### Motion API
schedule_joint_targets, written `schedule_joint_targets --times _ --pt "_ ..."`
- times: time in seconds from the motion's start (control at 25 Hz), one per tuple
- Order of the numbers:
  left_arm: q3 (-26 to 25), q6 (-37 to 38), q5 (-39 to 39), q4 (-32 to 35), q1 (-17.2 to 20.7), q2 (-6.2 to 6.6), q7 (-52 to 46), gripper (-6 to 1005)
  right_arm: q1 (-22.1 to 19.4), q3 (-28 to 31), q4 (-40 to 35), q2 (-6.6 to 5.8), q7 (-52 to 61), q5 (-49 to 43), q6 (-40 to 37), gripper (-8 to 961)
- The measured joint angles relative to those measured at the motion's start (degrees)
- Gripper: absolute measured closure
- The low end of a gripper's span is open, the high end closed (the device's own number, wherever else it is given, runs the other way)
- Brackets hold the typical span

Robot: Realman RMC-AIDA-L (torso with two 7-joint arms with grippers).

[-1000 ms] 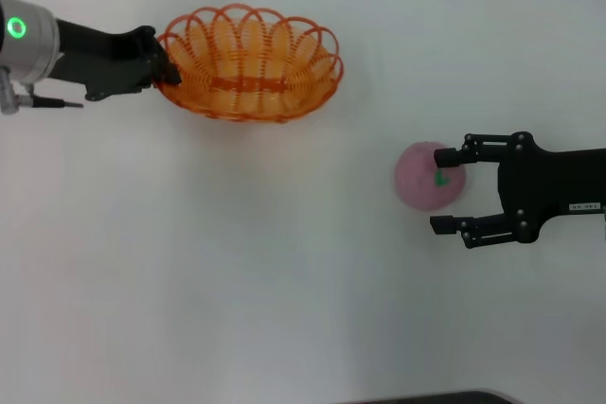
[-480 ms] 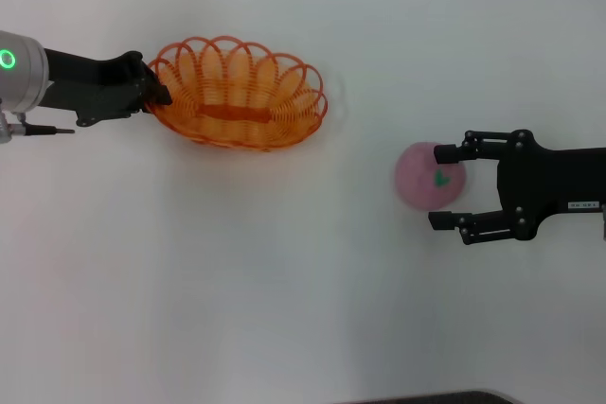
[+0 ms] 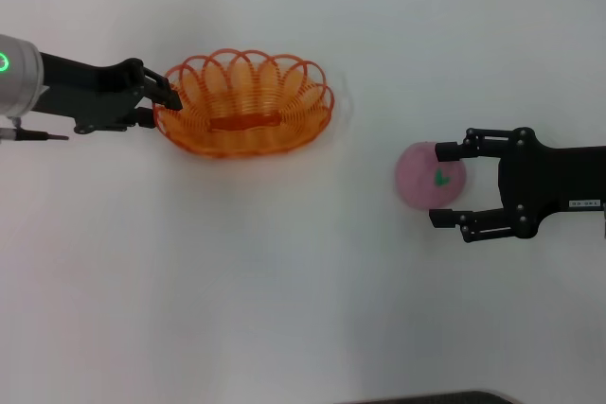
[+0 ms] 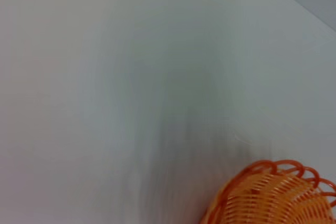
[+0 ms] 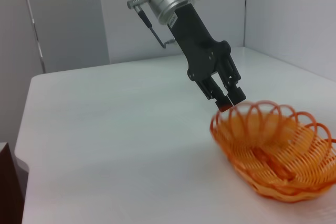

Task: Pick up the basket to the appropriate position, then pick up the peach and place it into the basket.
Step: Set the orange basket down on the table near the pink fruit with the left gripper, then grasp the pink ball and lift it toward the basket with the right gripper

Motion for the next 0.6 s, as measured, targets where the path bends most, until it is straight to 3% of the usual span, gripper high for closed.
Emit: schedule_joint_targets --times 0.28,0.4,0.52,0.6 --pt "0.2 2.2 0.3 6.1 2.0 0.27 0.2 513 0.4 0.3 -0.1 0.09 1.0 0.0 -1.5 129" --pt "0.2 2.6 -0.7 12.0 4.4 0.50 3.1 397 0.5 1.9 -0.3 0.01 2.7 0.0 -3.8 130" --pt "0.0 2.9 -5.7 17.8 7.5 0.49 11.3 274 0.8 3.7 -0.4 -0.17 5.1 0.0 -4.7 130" --pt "0.0 3.5 -11.2 21.2 9.8 0.31 19.9 270 1.1 4.4 -0.5 -0.25 7.4 0.1 -5.0 130"
